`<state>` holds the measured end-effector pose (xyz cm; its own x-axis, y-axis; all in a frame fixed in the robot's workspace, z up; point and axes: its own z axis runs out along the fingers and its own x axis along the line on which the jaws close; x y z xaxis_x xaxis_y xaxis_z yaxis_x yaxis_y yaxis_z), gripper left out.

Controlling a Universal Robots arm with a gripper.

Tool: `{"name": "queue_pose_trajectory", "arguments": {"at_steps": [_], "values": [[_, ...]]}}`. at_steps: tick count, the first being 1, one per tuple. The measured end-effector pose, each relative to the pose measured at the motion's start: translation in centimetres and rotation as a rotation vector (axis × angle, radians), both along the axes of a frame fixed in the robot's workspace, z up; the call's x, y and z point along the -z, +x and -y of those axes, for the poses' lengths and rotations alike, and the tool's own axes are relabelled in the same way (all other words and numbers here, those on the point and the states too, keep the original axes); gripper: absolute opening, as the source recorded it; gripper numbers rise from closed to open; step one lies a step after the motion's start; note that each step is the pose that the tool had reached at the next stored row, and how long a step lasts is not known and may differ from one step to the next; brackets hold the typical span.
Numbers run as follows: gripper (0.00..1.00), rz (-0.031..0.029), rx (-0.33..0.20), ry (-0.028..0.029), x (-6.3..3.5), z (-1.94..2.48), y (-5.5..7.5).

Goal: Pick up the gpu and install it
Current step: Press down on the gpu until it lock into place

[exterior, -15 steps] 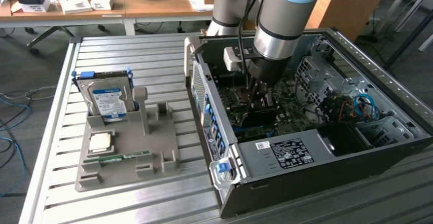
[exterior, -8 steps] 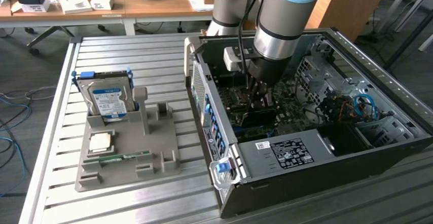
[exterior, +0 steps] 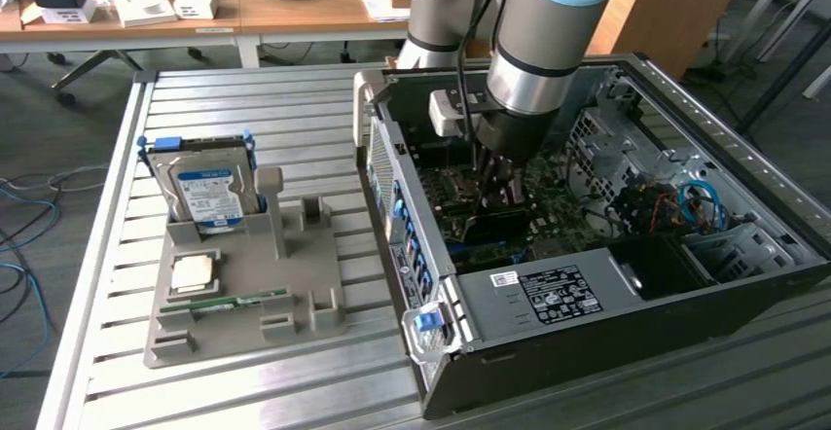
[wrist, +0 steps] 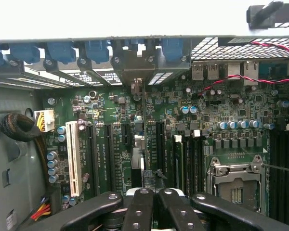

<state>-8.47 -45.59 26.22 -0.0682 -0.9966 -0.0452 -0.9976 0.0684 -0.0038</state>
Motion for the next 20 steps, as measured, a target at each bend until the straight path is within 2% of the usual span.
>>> {"name": "queue_pose_trajectory", "arguments": {"at_steps": [20], "values": [[0.11, 0.0001, 0.000, 0.0003, -0.02, 0.00, 0.00]]}}
